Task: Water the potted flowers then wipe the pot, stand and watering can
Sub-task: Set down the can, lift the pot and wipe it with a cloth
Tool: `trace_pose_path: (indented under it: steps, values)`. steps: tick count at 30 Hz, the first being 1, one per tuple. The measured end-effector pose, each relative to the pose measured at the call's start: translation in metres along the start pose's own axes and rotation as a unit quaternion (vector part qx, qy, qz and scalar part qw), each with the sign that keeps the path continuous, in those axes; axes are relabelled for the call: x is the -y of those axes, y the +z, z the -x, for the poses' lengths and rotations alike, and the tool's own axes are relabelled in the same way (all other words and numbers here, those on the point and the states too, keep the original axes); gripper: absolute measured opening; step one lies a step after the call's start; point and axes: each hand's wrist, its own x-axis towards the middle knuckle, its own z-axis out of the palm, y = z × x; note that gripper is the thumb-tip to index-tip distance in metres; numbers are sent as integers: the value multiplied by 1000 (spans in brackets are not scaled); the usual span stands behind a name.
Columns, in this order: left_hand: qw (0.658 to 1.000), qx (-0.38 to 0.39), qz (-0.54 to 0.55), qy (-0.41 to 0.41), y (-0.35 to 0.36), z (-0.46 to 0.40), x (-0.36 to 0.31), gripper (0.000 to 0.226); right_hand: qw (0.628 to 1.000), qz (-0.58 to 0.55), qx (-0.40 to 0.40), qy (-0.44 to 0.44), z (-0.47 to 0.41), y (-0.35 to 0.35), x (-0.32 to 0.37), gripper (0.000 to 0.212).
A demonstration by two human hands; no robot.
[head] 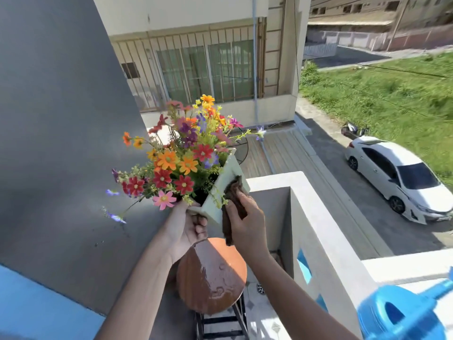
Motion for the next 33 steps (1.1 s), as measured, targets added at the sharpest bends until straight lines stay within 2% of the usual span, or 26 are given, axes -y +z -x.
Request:
trace_pose_path:
  steps: [4,8,12,15,17,20,22,28,30,33]
  values:
    - [1000,6,-28,1,3,-1,8,31,999,-46,9,-21,-13,4,28,32]
    - [999,49,6,3,-4,1,15,42,998,17,-9,-52,-41,14,27,25]
    - [997,73,4,5,-22,-2,22,31,999,13,-12,47,-67,20,4,26]
    - [998,58,5,-3,-36,-11,18,30,997,32,-13,73,-66,32,-4,18]
    - [999,51,8,2,-44,-18,10,28,995,33,-9,89,-55,43,-3,25]
    - [999,40,8,8,-52,-32,0,30,992,103,0,69,-33,60,-8,31]
    - [999,36,-4,5,-57,-42,-3,33,994,88,12,71,-25,69,-10,34]
    - [999,41,-35,0,-61,-59,6,28,997,21,-30,63,-37,78,-4,24]
    - [999,18,-40,-14,-78,-77,23,29,995,21,-44,83,-53,81,-12,24]
    - [995,-19,-72,-70,-96,-96,42,25,986,-11,-48,160,-76,82,-44,28]
